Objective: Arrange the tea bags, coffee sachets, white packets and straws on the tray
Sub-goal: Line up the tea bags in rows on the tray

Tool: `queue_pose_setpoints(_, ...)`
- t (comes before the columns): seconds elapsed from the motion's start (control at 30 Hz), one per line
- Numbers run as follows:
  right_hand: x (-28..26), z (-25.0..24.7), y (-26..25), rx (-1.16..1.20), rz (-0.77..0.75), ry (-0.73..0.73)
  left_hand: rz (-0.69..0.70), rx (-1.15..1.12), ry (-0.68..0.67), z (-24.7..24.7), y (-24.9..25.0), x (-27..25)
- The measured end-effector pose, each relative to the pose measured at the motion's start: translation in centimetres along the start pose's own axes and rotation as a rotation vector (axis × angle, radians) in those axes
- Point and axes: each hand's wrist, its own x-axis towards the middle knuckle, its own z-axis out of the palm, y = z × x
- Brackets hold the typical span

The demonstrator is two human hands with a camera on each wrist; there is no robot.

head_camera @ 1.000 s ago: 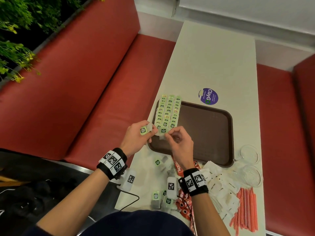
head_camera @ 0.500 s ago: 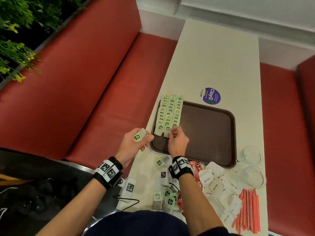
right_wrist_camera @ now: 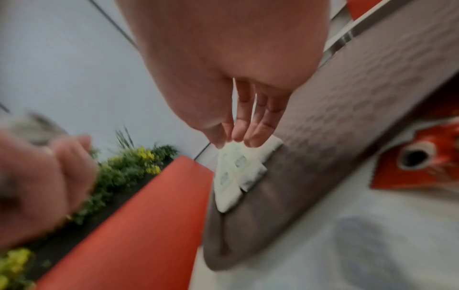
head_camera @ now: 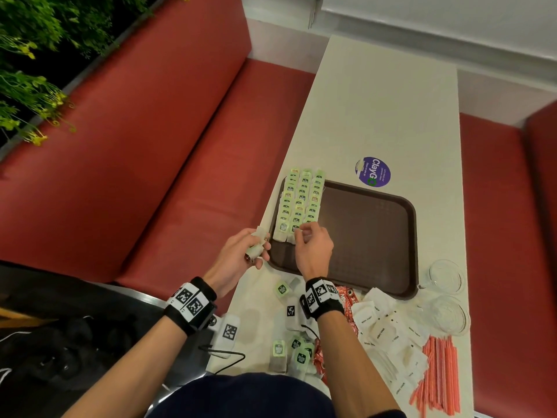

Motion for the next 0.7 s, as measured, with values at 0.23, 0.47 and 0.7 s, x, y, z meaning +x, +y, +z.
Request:
queue_pose_setpoints(0.23, -2.5, -6.0, -6.9, 0.434, 0.076, -0.336, 0.108, 0.290, -0.039, -0.1, -0.8, 0.2)
queue_pose_setpoints(0.47, -3.6, -7.7, -6.3, 0.508, 0.090, -0.539, 0.226, 0.538, -0.039, 0.9, 0.0, -0.2)
queue_pose_setpoints(0.7, -5.0, -8.4, -4.2, 0.725, 0.155, -0.501, 0.232, 0.520, 0.041, 1.1, 1.0, 0.4)
